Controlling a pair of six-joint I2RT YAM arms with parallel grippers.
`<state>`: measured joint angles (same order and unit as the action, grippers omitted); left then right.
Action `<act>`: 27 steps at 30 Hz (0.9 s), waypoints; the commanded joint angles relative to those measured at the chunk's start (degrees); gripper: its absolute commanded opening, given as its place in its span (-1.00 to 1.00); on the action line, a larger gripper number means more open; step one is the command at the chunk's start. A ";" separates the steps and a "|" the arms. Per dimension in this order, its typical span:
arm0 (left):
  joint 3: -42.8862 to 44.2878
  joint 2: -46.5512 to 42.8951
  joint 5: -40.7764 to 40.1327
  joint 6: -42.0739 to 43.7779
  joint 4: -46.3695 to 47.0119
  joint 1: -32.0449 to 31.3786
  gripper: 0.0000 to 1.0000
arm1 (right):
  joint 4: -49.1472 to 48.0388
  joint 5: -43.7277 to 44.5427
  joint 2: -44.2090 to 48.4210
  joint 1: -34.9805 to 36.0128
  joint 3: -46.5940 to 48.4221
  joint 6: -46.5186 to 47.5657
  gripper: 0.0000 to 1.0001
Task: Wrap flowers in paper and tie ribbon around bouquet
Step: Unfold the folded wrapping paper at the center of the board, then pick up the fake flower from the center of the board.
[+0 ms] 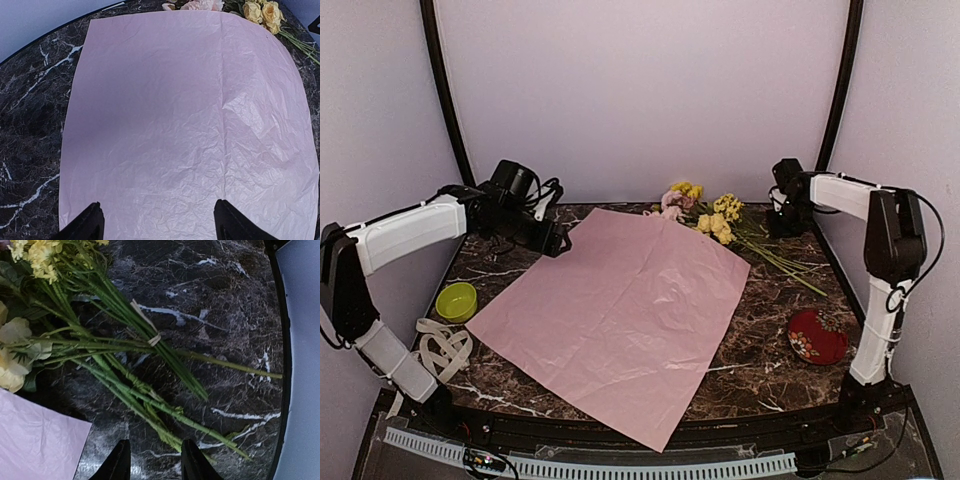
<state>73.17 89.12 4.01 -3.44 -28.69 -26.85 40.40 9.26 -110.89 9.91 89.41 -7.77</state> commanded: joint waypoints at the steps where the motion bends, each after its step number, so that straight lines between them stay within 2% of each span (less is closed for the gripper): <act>1: -1.61 -1.72 1.82 -1.05 2.81 0.14 0.55 | 3.27 5.24 -7.78 0.03 10.46 7.32 -0.32; 5: -0.89 -0.61 2.07 -1.01 1.70 0.29 0.54 | 5.03 7.49 -14.63 -0.07 19.29 10.60 -0.35; 10: -0.83 0.52 2.39 -0.95 1.54 0.24 0.53 | 4.93 -0.49 -19.87 -0.16 27.92 12.24 -0.27; 17: -0.57 2.30 2.15 -0.80 1.01 0.32 0.51 | 3.25 -4.30 -25.84 -0.15 33.47 12.49 -0.26; 22: -0.31 2.95 2.36 -0.69 0.96 0.39 0.51 | 3.86 -6.27 -28.84 -0.16 35.37 12.78 -0.13; 23: -0.33 3.09 2.52 -0.69 0.88 0.35 0.51 | 3.57 -6.19 -29.12 -0.16 35.53 12.78 -0.15; 26: -0.31 3.38 2.87 -0.69 0.75 0.40 0.51 | 3.18 -5.96 -29.16 -0.15 35.79 12.78 -0.42; 27: -0.25 3.49 3.05 -0.69 0.64 0.37 0.51 | 2.76 -5.94 -28.71 -0.17 35.50 12.85 -0.46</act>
<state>72.60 92.27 5.67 -3.88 -27.38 -26.85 44.49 4.25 -139.94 9.85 123.15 4.67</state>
